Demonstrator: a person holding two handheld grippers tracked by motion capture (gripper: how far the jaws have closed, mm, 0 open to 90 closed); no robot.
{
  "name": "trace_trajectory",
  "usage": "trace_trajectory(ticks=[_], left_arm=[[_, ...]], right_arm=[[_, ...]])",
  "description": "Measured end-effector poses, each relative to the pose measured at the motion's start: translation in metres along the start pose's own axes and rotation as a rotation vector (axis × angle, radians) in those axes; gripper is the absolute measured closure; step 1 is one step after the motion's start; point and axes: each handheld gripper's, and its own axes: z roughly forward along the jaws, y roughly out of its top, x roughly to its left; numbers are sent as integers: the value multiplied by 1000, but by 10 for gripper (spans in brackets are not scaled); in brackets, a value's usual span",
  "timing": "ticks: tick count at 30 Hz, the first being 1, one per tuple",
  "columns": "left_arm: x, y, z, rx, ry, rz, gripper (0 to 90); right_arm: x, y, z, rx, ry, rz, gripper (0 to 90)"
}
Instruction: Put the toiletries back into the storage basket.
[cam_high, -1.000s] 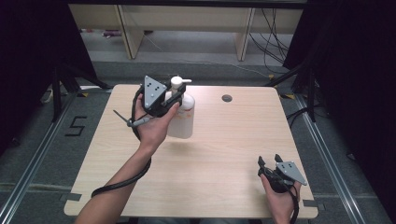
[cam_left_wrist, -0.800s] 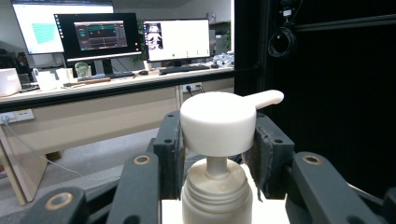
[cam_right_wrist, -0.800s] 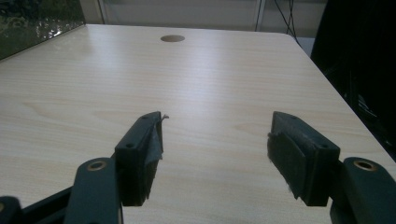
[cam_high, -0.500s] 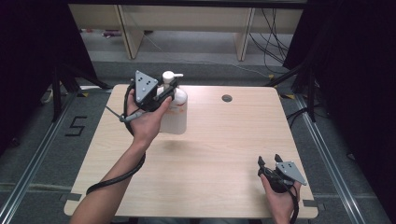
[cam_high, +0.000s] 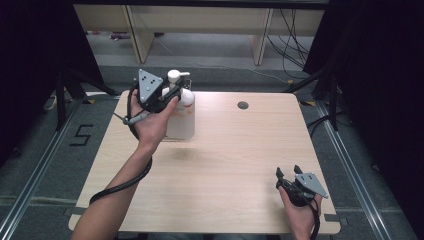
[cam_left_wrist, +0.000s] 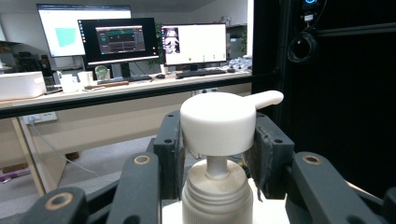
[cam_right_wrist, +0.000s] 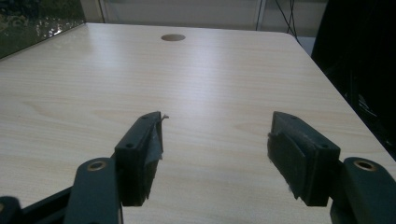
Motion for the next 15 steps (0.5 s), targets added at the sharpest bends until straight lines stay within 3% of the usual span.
trace_trajectory(ticks=[7,11,15], left_arm=[[9,3,5,4,24,1,591],[13,4,10,4,35,-3,592],[17,5,15,6,46,-3,591]], right_arm=[[2,0,-1,10,-8,22,360],[0,0,2,-7,11,-7,361],[1,0,-1,20,-9,4,360]])
